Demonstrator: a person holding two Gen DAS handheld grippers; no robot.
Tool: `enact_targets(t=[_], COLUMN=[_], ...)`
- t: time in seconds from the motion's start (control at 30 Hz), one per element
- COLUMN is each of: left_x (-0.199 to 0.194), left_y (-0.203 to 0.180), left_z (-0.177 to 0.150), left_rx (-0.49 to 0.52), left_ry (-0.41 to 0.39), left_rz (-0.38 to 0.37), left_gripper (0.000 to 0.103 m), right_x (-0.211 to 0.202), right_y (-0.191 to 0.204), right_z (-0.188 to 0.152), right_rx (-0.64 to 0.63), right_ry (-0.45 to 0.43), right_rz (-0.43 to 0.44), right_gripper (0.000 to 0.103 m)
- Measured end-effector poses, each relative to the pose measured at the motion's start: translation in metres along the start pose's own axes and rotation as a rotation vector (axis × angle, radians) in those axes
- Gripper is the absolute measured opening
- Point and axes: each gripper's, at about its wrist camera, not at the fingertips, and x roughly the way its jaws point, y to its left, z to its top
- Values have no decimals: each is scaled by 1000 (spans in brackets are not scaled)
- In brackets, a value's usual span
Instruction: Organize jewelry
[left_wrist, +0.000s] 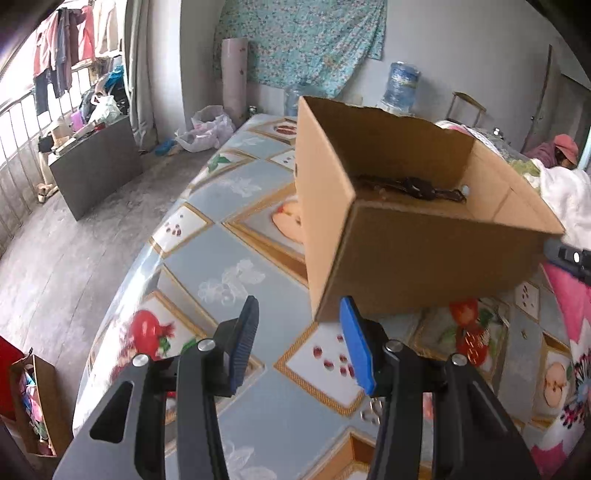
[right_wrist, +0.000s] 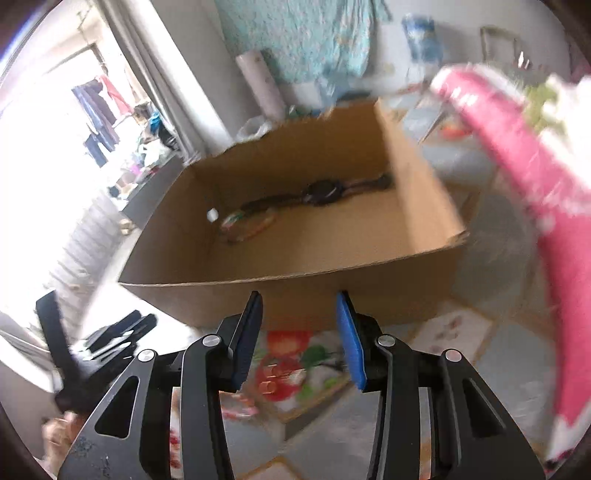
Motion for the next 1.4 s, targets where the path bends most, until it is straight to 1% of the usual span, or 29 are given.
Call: enact_targets(t=[0.03,0.07,0.17,0.2,0.3,0.37,0.4,0.43,0.5,0.57,0.63,0.67,0.7,0.8,0.87,0.93,1.03,1.07,1.1,1.13,1.17,1.27,1.33,1.37,1.4], left_x=[-1,-3,-6,-6,-5,-1,-1,0,2,2,1,-1,-4,-11,-14,-15,-16,-16,-16,-16,-17,-15,-11,-8,-6], left_y=[-1,-1,-6,-8,-11,-11,-11,-10,-9,-8,-6,-4,-2,3,4,2,-3,-4,-6,-9,-11,-18,-22,-25,-26], left_z=[-2,-6,-24,-29,-41,-46,-48,-49,-52,-54,-55,-55,-56,-61,-63,-64,-65,-65,-65,-64,-64,-62,-62,-62,-62], left_rx=[7,19,91,105,144,176,188,197,211,216,220,222,221,215,216,222,235,241,251,261,272,299,307,314,318], left_ry=[10,21,69,77,96,101,98,94,92,88,79,74,68,61,54,51,50,51,52,53,52,53,55,60,63], left_rz=[-11,-21,-34,-38,-46,-32,-31,-32,-29,-43,-51,-55,-64,-92,-105,-129,-163,-170,-182,-194,-207,-235,-245,-245,-243], left_gripper=[46,46,46,46,46,46,46,46,46,46,46,46,46,46,46,46,46,46,46,46,46,45,45,43,40], right_x=[-5,-7,-5,-4,1,5,6,6,7,9,11,12,14,18,20,20,13,10,5,0,-2,-2,4,7,14], right_y=[-3,-4,-10,-13,-16,-15,-13,-12,-8,-5,2,3,4,13,20,21,18,18,21,27,34,57,70,74,81], right_z=[-7,-12,-39,-53,-76,-86,-92,-96,-106,-111,-114,-115,-117,-122,-122,-124,-121,-117,-111,-105,-101,-97,-97,-98,-98], right_rx=[-18,-27,-37,-18,43,59,63,65,68,55,36,36,35,14,-19,-20,14,34,43,28,4,-61,-81,-83,-90], right_ry=[-7,2,81,111,164,195,201,204,207,209,216,220,229,234,212,212,240,229,198,166,147,125,132,139,156], right_rz=[-36,-55,-118,-143,-175,-201,-213,-228,-262,-280,-305,-306,-305,-337,-356,-334,-301,-291,-269,-232,-198,-108,-32,-12,23], right_gripper=[39,39,42,43,51,52,55,66,75,79,87,90,95,95,95,95,95,95,93,90,88,84,75,72,65])
